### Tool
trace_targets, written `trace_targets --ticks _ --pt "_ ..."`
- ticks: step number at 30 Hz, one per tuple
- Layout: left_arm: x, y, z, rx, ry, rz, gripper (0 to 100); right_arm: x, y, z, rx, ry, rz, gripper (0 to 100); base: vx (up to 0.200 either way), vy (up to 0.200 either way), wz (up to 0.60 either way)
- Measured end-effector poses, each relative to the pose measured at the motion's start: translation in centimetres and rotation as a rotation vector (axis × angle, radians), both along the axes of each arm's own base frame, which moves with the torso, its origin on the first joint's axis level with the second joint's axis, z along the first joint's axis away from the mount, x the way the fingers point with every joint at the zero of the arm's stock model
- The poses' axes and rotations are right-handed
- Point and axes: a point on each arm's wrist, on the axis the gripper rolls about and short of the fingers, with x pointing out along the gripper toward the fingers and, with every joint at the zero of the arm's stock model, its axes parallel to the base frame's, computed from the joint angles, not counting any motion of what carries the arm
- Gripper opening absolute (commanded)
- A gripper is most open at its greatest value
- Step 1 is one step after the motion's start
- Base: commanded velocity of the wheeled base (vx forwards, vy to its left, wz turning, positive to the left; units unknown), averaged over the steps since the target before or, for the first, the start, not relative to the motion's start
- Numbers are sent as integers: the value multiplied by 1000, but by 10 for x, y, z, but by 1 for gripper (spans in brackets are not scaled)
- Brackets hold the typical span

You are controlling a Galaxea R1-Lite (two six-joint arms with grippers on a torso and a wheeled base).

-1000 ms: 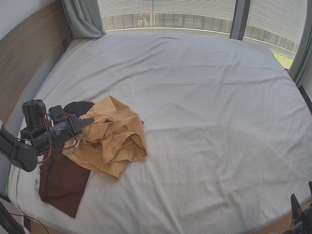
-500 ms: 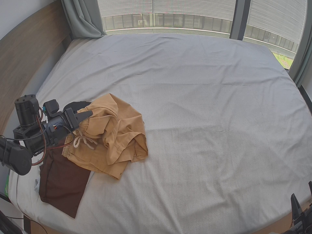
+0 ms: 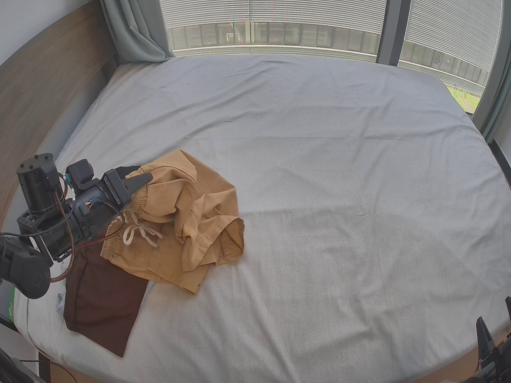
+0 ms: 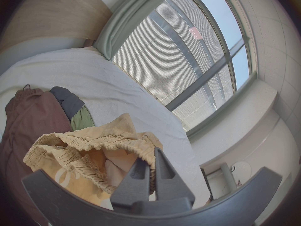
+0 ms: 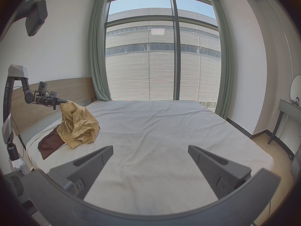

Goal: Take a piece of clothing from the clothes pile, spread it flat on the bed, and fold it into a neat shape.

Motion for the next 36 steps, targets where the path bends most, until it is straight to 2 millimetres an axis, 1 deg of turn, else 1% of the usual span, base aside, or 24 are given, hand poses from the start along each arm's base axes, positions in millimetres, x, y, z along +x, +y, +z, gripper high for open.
trace_targets --ticks 7,18,28,36 --pt "-6 -19 11 -121 -43 79 0 0 0 0 0 0 0 100 0 0 0" --pt "-23 -53 17 -196 -58 115 0 0 0 0 0 0 0 100 0 0 0" --pt "-30 -64 21 -213 -61 95 0 0 0 0 0 0 0 100 0 0 0" --pt "-35 -79 23 -218 -62 60 0 0 0 0 0 0 0 100 0 0 0"
